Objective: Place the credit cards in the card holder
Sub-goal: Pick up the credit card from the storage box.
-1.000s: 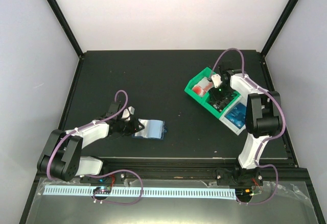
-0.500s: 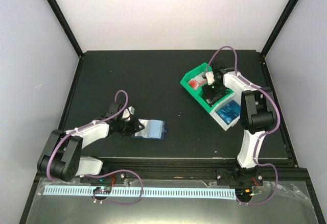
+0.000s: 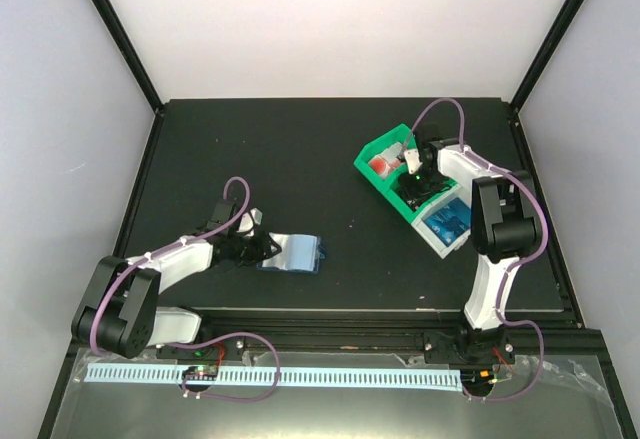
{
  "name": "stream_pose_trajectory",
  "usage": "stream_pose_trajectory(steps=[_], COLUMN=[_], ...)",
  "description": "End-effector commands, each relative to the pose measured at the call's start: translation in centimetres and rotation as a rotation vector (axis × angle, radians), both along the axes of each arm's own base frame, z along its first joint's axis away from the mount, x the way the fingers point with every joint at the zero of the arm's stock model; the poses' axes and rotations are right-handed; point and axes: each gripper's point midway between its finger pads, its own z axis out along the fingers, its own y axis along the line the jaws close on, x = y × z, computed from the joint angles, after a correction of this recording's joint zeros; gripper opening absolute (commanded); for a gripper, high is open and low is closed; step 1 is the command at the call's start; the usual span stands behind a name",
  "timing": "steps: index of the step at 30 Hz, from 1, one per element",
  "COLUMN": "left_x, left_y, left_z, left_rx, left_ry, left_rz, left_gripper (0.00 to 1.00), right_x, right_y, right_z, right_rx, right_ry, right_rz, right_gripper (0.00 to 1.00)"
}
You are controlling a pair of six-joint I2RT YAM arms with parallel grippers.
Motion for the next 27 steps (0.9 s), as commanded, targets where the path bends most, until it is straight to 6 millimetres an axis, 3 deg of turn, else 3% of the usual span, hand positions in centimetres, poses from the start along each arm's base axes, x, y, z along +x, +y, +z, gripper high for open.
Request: stream_pose_trajectory(steps=[1, 9, 27], left_x=[-1.2, -1.6, -1.7], left_y=[1.3, 1.5, 1.5], left_z=[-1.4, -1.8, -2.0], left_rx=[0.072, 0.075, 0.074], left_ry=[0.054, 0.063, 0.063], left_rz=[0.026, 0.03, 0.03], left_gripper=[0.34, 0.34, 0.34], right_x=[-0.8, -1.5, -4.3], right_y=[0.5, 1.8, 3.7], right_z=[1.9, 3.5, 4.0], right_rx=[0.046, 0.127, 0.247], right_ry=[0.003, 0.006, 0.098], right_rz=[-0.016, 0.004, 0.102], right_gripper=[0.49, 0.5, 0.52])
